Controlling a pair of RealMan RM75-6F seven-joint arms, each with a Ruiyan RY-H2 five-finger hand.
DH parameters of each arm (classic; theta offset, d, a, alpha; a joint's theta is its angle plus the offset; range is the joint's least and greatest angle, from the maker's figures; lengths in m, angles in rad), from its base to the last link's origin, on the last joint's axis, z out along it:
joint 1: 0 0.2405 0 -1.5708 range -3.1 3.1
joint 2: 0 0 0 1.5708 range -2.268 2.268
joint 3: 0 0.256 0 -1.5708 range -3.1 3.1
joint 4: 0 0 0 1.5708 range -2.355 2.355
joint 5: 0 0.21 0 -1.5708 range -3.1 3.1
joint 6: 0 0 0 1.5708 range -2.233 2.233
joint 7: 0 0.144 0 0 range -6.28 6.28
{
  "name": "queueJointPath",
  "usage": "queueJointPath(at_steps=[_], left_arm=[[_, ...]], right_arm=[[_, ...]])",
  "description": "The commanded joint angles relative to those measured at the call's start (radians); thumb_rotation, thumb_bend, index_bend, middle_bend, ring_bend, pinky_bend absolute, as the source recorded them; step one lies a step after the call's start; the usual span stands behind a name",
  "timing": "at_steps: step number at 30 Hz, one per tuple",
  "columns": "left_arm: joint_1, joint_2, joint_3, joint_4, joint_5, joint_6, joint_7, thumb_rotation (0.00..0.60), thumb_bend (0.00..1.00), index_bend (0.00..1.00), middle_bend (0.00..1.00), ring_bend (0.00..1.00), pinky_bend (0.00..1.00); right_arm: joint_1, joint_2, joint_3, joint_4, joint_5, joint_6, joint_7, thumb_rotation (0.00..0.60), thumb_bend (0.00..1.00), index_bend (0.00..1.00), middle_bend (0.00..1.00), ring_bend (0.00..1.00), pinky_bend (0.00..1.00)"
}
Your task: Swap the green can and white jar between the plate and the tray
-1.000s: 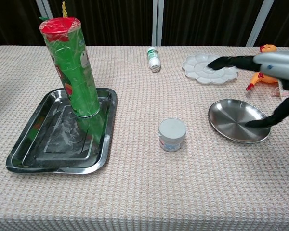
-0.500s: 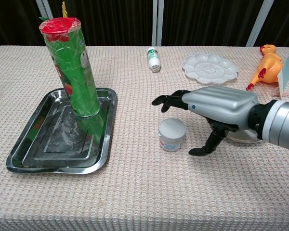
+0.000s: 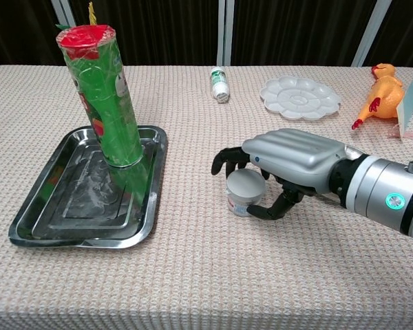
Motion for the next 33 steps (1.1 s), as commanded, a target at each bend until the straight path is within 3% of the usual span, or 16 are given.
queueJointPath(at_steps=[1, 12, 21, 26, 33], left_arm=[[0.002, 0.0, -0.001, 0.0, 0.002, -0.002, 0.0, 0.6, 0.12, 0.21, 0.21, 0.12, 0.32], [0.009, -0.002, -0.008, -0.006, 0.008, -0.026, 0.001, 0.6, 0.12, 0.21, 0.2, 0.12, 0.32], [0.02, 0.003, -0.007, -0.02, 0.029, -0.021, 0.006, 0.6, 0.12, 0.21, 0.21, 0.12, 0.32], [0.019, -0.006, -0.01, -0.02, 0.041, -0.021, 0.004, 0.6, 0.12, 0.21, 0.2, 0.12, 0.32], [0.017, -0.003, -0.015, -0.035, 0.054, -0.02, 0.026, 0.6, 0.12, 0.21, 0.21, 0.12, 0.32]], right_arm=[[0.003, -0.002, 0.0, 0.003, 0.002, 0.006, -0.003, 0.6, 0.34, 0.33, 0.37, 0.34, 0.52], [-0.005, 0.033, 0.002, -0.025, -0.025, 0.064, 0.014, 0.6, 0.4, 0.43, 0.45, 0.44, 0.63], [-0.093, 0.207, 0.0, -0.089, -0.032, 0.202, 0.039, 0.6, 0.4, 0.43, 0.45, 0.44, 0.63], [-0.148, 0.266, -0.031, -0.062, -0.006, 0.226, 0.091, 0.6, 0.4, 0.43, 0.45, 0.44, 0.63], [-0.17, 0.254, -0.053, 0.011, -0.009, 0.209, 0.158, 0.6, 0.38, 0.44, 0.45, 0.44, 0.61]])
